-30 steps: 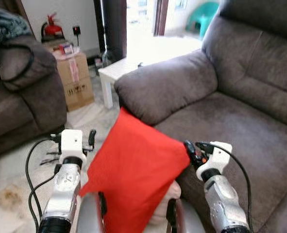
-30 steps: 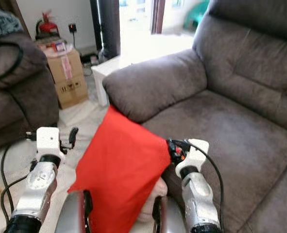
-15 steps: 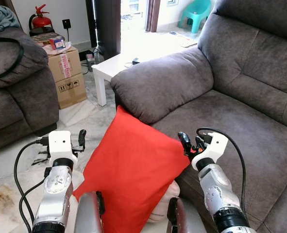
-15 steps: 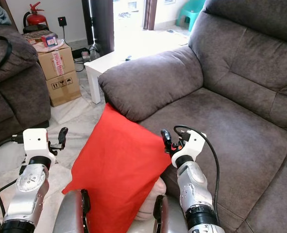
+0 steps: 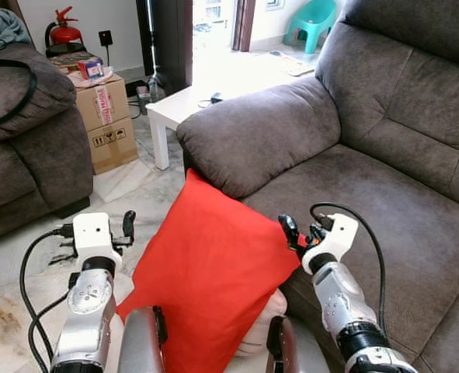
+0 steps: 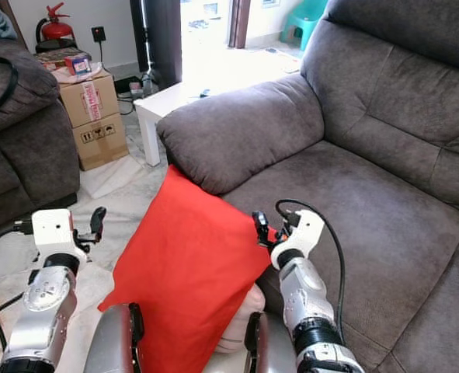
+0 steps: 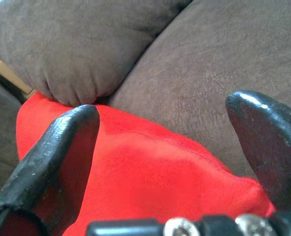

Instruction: Move the pillow to the sofa from floor

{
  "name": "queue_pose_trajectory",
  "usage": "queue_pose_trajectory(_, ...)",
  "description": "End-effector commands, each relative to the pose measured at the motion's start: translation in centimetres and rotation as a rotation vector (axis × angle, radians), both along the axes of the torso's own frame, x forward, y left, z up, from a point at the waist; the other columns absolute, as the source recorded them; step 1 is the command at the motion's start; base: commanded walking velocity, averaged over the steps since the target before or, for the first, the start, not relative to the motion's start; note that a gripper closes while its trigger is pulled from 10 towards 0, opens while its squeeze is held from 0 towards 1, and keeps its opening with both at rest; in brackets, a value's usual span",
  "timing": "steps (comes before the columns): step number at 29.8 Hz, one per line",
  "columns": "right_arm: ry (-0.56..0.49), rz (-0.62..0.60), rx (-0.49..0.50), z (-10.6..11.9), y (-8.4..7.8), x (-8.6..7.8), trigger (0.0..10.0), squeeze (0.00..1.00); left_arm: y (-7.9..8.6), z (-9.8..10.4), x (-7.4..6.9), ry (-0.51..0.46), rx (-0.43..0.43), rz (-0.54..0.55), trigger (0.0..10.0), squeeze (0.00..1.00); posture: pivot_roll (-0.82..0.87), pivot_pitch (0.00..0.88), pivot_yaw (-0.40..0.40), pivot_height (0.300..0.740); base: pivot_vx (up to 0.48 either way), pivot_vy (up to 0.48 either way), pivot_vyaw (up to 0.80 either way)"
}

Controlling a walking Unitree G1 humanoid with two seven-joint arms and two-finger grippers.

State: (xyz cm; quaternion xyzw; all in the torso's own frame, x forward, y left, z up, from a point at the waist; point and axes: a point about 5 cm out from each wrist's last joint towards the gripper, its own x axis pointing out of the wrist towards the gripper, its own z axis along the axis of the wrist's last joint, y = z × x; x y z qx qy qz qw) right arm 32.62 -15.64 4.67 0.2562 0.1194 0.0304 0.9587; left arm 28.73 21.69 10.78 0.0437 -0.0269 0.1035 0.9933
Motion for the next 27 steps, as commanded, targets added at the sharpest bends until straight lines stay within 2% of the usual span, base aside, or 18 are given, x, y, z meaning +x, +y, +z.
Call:
queue_pose_trajectory(1, -0.04, -0.081, -0.013, 1.0, -1.5, 0.7, 10.0, 1.0, 0.2, -0.1, -0.4, 0.011, -0.008, 0.019, 10.0, 0.0, 0.14, 0.0, -0.126, 0.517, 0.0, 0.0, 0.0)
queue_pose_trajectory(8, -0.046, -0.132, -0.029, 1.3, -2.6, 0.9, 10.0, 1.0, 0.0, -0.2, -0.6, 0.017, -0.009, 0.019, 10.0, 0.0, 0.13, 0.0, -0.128, 0.517, 0.0, 0.0, 0.0)
queue_pose_trajectory(16, 0.028, -0.109, -0.074, -0.6, -2.7, -0.2, 10.0, 1.0, 0.0, -0.4, -0.6, 0.029, -0.014, 0.021, 10.0, 0.0, 0.14, 0.0, -0.13, 0.517, 0.0, 0.0, 0.0)
queue_pose_trajectory(17, 0.042, -0.099, -0.076, -0.9, -2.7, -0.4, 10.0, 0.61, 0.0, -0.4, -0.6, 0.03, -0.014, 0.021, 10.0, 0.0, 0.14, 0.0, -0.129, 0.517, 0.0, 0.0, 0.0)
queue_pose_trajectory(18, 0.061, -0.09, -0.068, -1.3, -2.6, -0.6, 10.0, 0.0, 0.1, -0.4, -0.6, 0.032, -0.014, 0.021, 10.0, 0.0, 0.14, 0.0, -0.128, 0.517, 0.0, 0.0, 0.0)
queue_pose_trajectory(27, 0.116, -0.074, -0.047, -2.5, -2.7, -1.5, 10.0, 0.0, 0.0, -0.6, -0.7, 0.045, -0.018, 0.015, 10.0, 0.0, 0.13, 0.0, -0.123, 0.517, 0.0, 0.0, 0.0)
